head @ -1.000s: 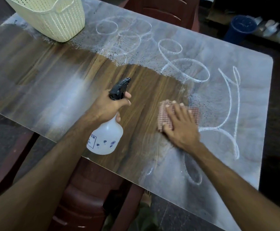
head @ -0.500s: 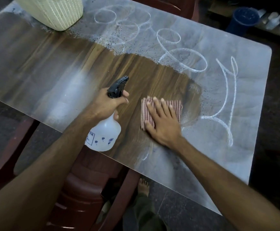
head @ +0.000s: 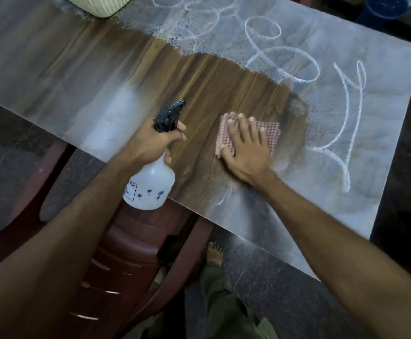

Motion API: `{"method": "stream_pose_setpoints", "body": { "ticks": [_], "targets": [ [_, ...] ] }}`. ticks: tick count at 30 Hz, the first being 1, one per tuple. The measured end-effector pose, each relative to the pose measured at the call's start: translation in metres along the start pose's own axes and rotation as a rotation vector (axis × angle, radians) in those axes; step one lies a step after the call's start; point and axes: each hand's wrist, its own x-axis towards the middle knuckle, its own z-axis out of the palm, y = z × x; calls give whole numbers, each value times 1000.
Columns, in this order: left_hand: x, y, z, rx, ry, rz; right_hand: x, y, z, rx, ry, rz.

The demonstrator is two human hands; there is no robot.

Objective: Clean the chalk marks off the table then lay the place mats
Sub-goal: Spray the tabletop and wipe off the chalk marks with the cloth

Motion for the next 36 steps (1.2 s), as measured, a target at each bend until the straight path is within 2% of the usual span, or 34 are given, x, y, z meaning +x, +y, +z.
{"method": "stream_pose_setpoints", "body": {
  "ticks": [3,6,10,12,14,19,23,27,29,32,36],
  "targets": [
    [-9,0,1,-21,14,0,-55,-13,11,0,-29,-131],
    [-19,-5,-2,-34,19,-14,-97,17,11,-34,-58,-152],
    [-34,-15,-5,-33,19,-27,-82,51,3,-29,-22,18],
    [-39,-18,-4,-19,21,-16,-55,40,0,7,17,129],
    [-45,-22,-5,-13,22,-10,-37,11,1,38,8,153],
    [-61,-30,-9,-29,22,-4,-70,-62,23,-2,-14,-115],
    [-75,-35,-11,-31,16,-1,-122,-41,30,-30,-21,-172],
    [-86,-41,-15,-54,9,-1,-141,10,23,-55,-23,-33],
    [-91,-42,-17,-58,8,8,-129,13,19,-33,-24,61],
    [-94,-44,-14,-53,1,22,-104,-24,22,10,12,121],
    [-95,-43,-7,-36,-22,31,-100,-82,32,-4,12,-17]
  ]
}}
